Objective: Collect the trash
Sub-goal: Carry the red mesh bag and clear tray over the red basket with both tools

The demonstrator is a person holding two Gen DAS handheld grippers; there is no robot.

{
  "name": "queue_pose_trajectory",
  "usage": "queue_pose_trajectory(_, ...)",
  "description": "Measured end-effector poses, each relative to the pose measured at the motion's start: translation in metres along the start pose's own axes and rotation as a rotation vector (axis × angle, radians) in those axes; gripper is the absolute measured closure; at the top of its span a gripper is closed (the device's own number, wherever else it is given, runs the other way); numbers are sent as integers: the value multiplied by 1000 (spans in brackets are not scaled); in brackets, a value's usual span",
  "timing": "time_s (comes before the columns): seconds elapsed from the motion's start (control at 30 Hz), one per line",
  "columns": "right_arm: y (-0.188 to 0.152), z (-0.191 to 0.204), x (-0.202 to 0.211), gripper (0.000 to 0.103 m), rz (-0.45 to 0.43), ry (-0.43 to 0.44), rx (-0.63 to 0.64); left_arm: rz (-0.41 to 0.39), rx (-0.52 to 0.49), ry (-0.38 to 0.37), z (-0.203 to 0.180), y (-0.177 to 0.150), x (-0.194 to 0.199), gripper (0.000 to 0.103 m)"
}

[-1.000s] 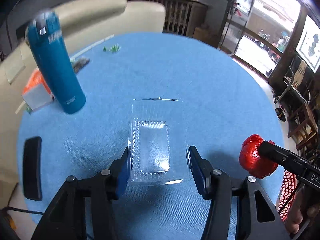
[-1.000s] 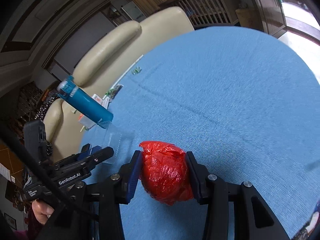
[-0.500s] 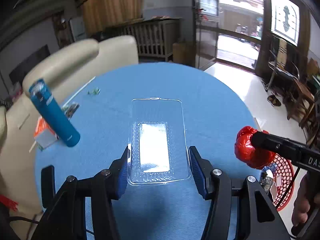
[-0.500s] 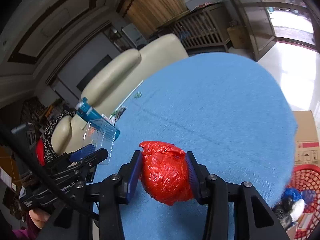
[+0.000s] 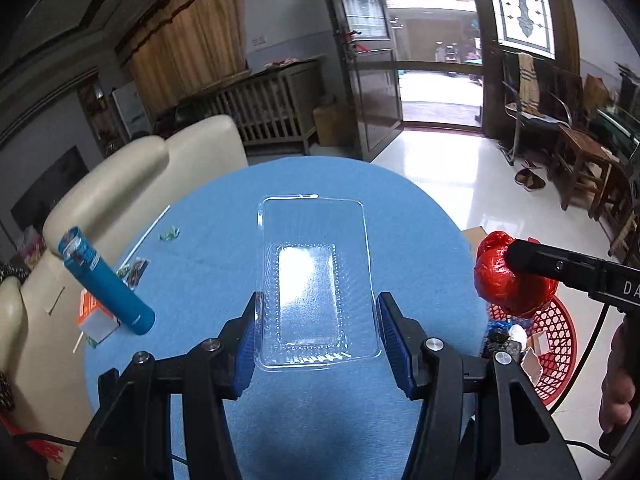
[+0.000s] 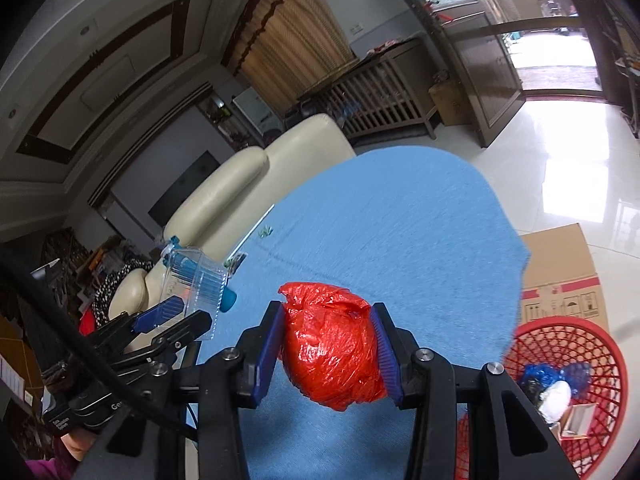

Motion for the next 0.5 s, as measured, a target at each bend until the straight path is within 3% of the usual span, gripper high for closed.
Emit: queue_pose_trajectory(0.5,-10,-49,43,56,-45,-27,-80,2,-90,-35,-48,8,-2,46)
Point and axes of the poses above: each gripper's, at about its wrist camera, not at the fingertips, and x roughly against the way its jaws point, z to its left, y to its top, the point moved 3 cm from there along -x, roughly the way its jaws point, and after that the axes turned 14 degrees about -y, right-handed, at the moved point
